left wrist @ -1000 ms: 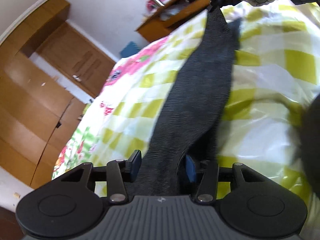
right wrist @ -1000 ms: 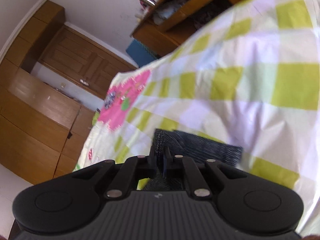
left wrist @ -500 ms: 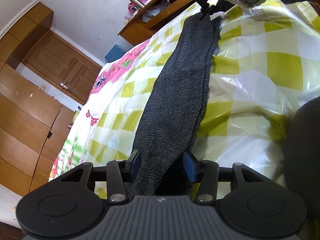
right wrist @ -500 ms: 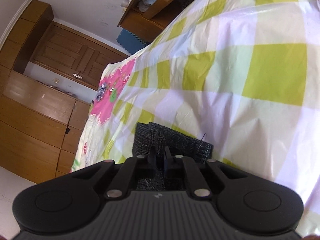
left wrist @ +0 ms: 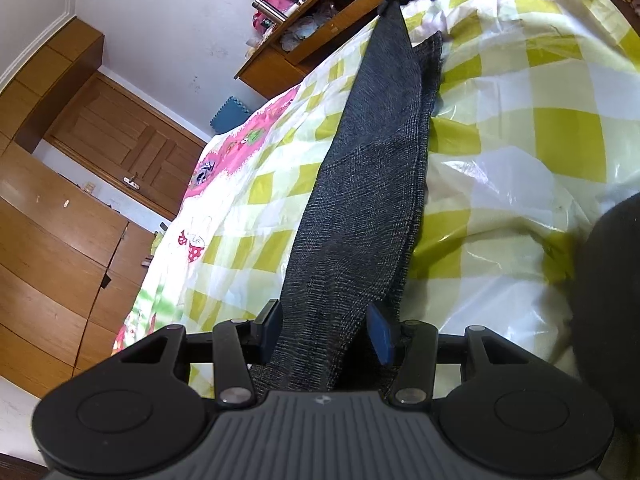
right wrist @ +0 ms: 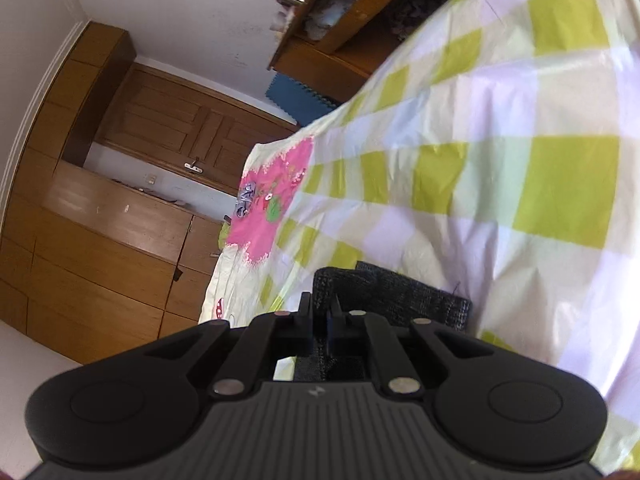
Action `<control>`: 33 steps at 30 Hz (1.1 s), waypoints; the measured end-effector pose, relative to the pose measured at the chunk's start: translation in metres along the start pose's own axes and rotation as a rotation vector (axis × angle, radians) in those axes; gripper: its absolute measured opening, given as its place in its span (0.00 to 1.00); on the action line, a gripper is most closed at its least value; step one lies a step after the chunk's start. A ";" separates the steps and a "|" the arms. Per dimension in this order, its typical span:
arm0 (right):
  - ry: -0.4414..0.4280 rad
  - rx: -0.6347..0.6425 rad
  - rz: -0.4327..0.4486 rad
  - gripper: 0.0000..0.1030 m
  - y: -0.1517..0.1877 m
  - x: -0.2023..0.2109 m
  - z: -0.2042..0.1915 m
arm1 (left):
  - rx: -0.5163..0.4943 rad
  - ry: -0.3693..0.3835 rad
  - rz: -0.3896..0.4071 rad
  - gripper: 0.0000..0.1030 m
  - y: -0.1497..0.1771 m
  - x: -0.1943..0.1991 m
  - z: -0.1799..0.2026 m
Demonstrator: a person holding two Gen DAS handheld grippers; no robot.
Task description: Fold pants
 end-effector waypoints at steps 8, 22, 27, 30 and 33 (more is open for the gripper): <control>0.182 0.022 -0.121 0.09 0.017 -0.020 0.051 | -0.006 0.029 -0.021 0.59 0.006 -0.003 0.011; -0.047 0.150 -0.088 0.07 -0.005 -0.022 -0.045 | -0.019 0.029 -0.039 0.59 0.010 -0.007 0.009; -0.195 0.225 0.045 0.07 -0.019 0.007 -0.079 | 0.001 0.026 -0.048 0.59 0.010 -0.011 0.006; 0.013 0.174 -0.080 0.07 -0.008 -0.013 -0.022 | 0.001 0.037 -0.044 0.59 0.012 -0.011 0.010; 0.165 0.172 -0.112 0.07 0.001 -0.021 0.018 | -0.006 0.048 -0.044 0.59 0.015 -0.009 0.014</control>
Point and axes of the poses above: each gripper's, at about its wrist camera, not at the fingertips, and x roughly against the way its jaws point, z to its right, y to its underside, the point moved 4 cm from there along -x, roughly the way its jaws point, and after that the axes turned 4 degrees about x, right-handed, at the moved point
